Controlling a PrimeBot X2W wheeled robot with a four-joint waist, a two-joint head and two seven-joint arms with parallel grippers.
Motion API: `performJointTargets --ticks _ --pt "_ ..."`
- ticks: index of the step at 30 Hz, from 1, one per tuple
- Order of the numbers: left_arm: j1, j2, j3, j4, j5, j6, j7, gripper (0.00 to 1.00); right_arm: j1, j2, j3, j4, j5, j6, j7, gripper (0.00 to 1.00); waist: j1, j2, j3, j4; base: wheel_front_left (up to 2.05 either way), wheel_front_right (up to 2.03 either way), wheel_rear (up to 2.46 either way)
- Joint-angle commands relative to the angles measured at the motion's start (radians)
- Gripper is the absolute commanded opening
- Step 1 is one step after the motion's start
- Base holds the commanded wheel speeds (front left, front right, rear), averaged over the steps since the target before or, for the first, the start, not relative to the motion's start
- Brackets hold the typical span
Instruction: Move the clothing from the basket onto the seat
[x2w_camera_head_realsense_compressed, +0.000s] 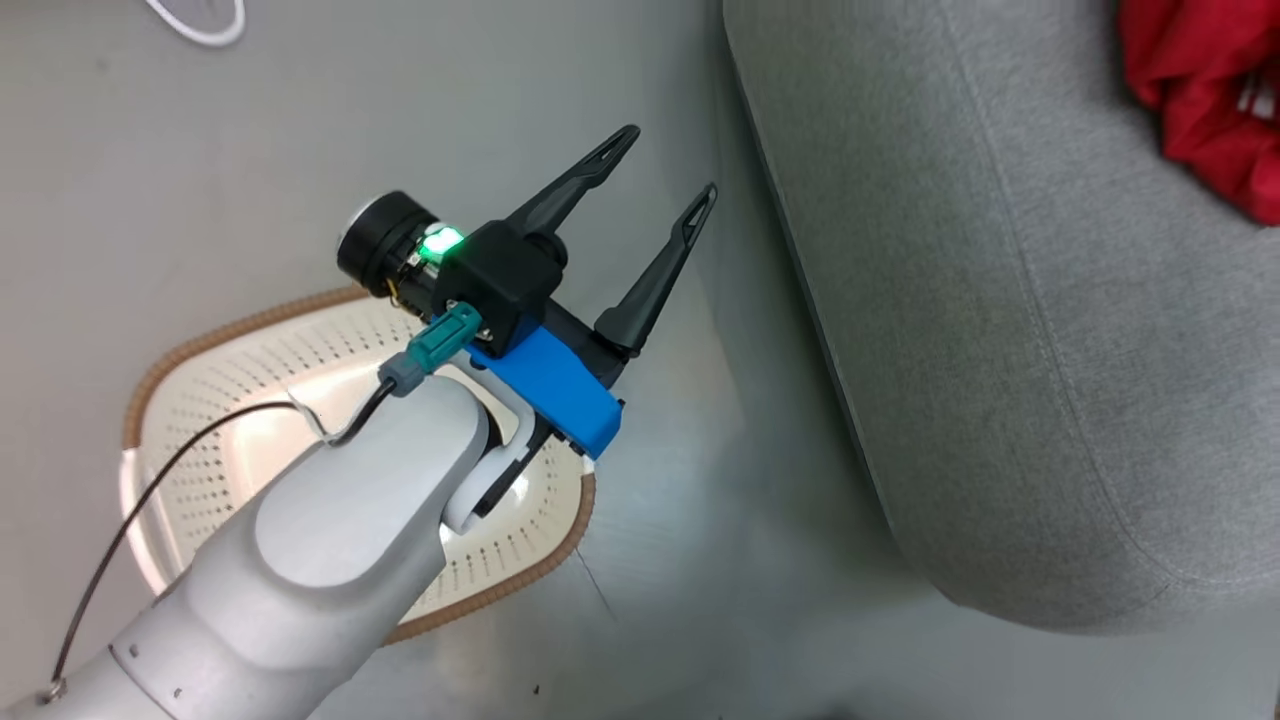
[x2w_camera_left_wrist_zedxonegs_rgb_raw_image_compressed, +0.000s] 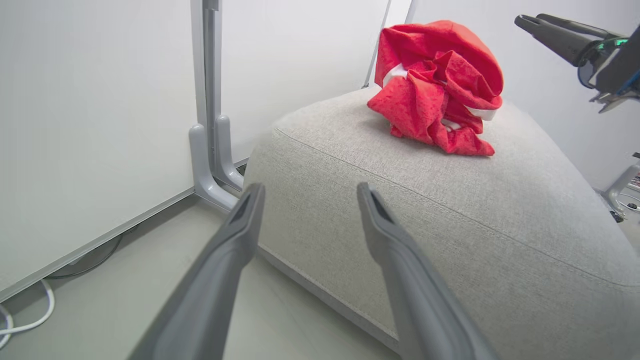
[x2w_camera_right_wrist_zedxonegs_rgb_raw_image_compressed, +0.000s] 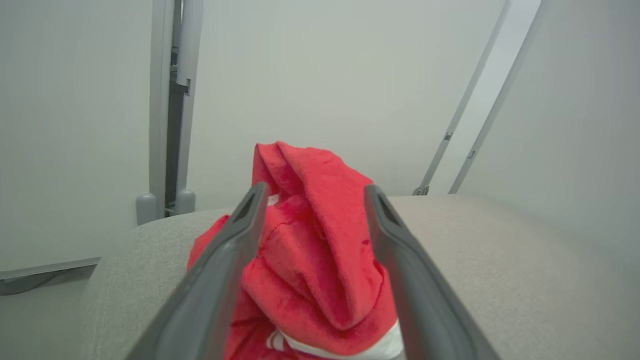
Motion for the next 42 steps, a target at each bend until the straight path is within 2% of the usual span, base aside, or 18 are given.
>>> performJointTargets --ticks 1,7,14,18,19,29,42 --pt "0.033 -0.001 0.019 0.010 -0.011 0.010 -0.014 1.00 0.033 0.008 0.037 -0.016 -0.004 -0.001 -0.001 1.00 0.0002 0.0000 -0.084 0.025 0.00 0.00 0.00" --pt "0.106 -0.021 0.092 0.026 -0.023 0.024 -0.025 1.00 0.090 0.014 0.155 -0.049 -0.002 -0.001 -0.001 1.00 0.0002 0.0000 -0.176 0.086 0.00 0.00 0.00" --pt "0.218 -0.036 0.260 -0.007 0.026 0.045 -0.025 1.00 0.139 0.024 0.264 -0.076 0.019 -0.001 -0.001 1.00 0.0002 0.0000 -0.255 0.172 0.00 0.00 0.00" --pt "0.294 -0.057 0.365 -0.022 0.063 0.039 -0.025 1.00 0.172 0.035 0.318 -0.082 0.030 -0.001 -0.001 1.00 0.0002 0.0000 -0.300 0.219 0.00 0.00 0.00" --pt "0.294 -0.057 0.365 -0.022 0.063 0.039 -0.025 1.00 0.172 0.035 0.318 -0.082 0.030 -0.001 -0.001 1.00 0.0002 0.0000 -0.300 0.219 0.00 0.00 0.00" --pt "0.486 -0.122 0.580 -0.057 0.173 -0.008 -0.024 1.00 0.273 0.079 0.423 -0.054 0.071 -0.001 -0.001 1.00 0.0002 0.0000 -0.414 0.284 0.00 0.00 0.00" --pt "0.712 -0.198 0.779 -0.100 0.300 -0.091 -0.024 1.00 0.449 0.119 0.440 -0.032 0.101 -0.001 -0.001 1.00 0.0002 0.0000 -0.517 0.324 0.00 0.00 0.00"
